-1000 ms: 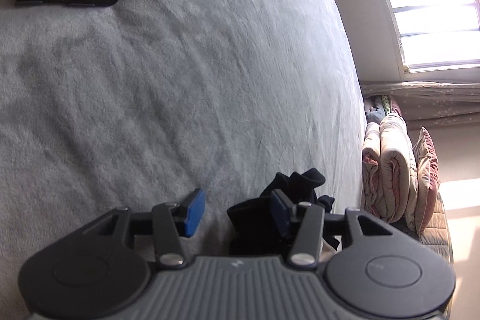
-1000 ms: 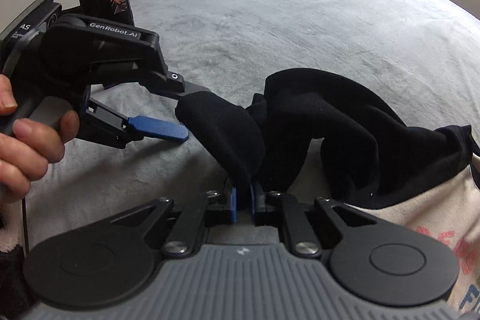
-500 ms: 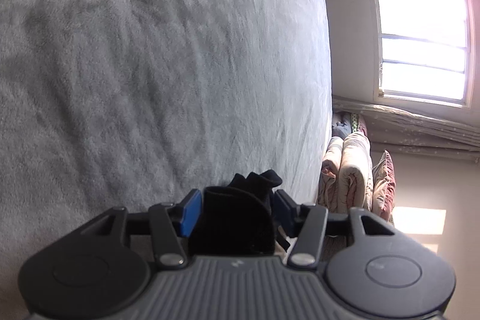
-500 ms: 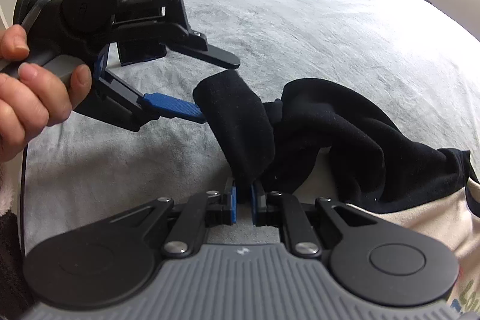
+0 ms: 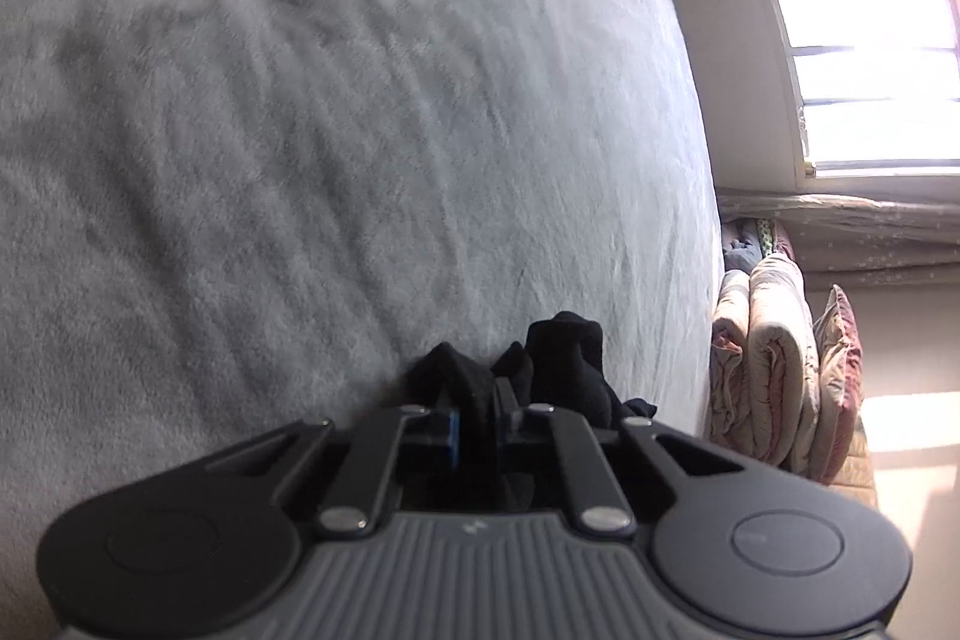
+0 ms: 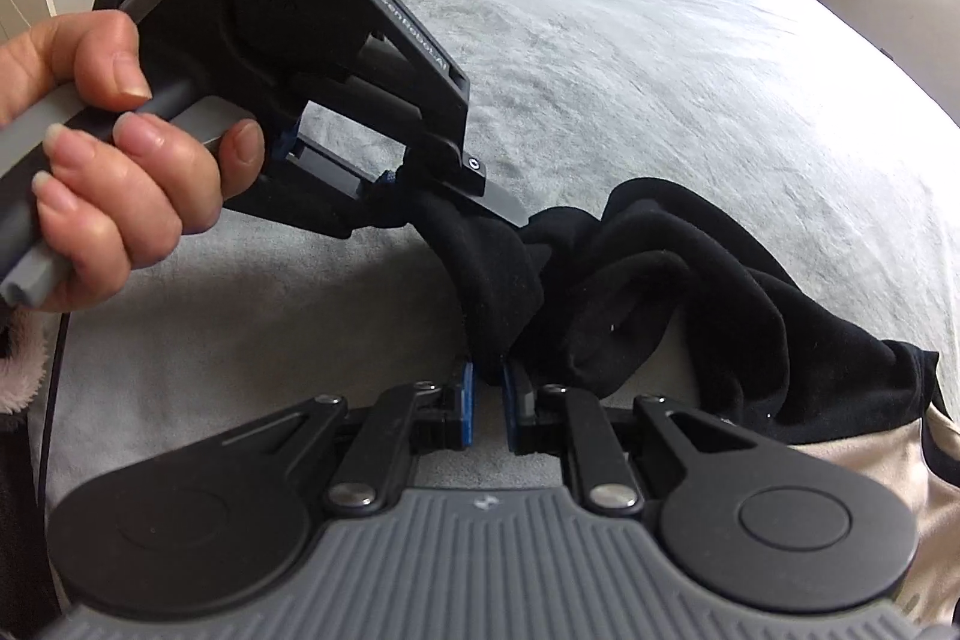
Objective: Fold clothes
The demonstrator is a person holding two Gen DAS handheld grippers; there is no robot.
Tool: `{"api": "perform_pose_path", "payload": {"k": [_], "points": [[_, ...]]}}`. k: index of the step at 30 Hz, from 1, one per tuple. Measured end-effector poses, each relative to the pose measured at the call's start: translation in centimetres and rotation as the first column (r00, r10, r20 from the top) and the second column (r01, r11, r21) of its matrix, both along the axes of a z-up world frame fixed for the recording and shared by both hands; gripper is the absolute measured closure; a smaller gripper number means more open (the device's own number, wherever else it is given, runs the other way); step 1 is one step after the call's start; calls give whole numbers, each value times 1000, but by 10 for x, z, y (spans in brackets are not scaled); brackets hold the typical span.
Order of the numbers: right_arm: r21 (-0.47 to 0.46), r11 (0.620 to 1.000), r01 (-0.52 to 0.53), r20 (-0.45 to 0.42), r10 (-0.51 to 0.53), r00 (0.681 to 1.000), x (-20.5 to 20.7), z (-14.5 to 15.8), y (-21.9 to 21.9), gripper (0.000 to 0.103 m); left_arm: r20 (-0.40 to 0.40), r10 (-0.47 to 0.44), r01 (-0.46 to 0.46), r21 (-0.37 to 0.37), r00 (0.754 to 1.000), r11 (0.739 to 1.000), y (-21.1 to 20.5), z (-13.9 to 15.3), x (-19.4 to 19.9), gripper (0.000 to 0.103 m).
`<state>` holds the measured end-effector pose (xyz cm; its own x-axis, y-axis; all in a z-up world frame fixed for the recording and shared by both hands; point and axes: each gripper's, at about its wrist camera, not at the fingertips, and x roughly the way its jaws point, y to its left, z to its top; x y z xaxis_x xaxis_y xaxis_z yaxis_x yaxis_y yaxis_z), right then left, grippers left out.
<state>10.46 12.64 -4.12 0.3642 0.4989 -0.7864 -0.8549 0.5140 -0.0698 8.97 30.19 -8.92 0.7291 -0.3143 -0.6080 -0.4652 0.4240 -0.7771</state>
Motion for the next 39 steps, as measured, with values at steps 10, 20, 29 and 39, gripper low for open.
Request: {"api": "perform_pose_path", "payload": {"k": [10,20,29,39], "points": [[70,987,147,-26,-146,989,23,11,-44,67,175,-98,-50,685,980,727,-7,87,3,95],[150,924,353,-32,-352,935,92,27,-100,66,204,-63,-136,823,977,552,32,139,28,95],[124,922,368,-100,-357,929,158,10,-83,66,197,-38,-160,880,980,448,53,159,49,95],[21,957,289,20,-289,957,157,-7,-49,101,170,-24,-145,902,985,407,55,156,50,95]]}}
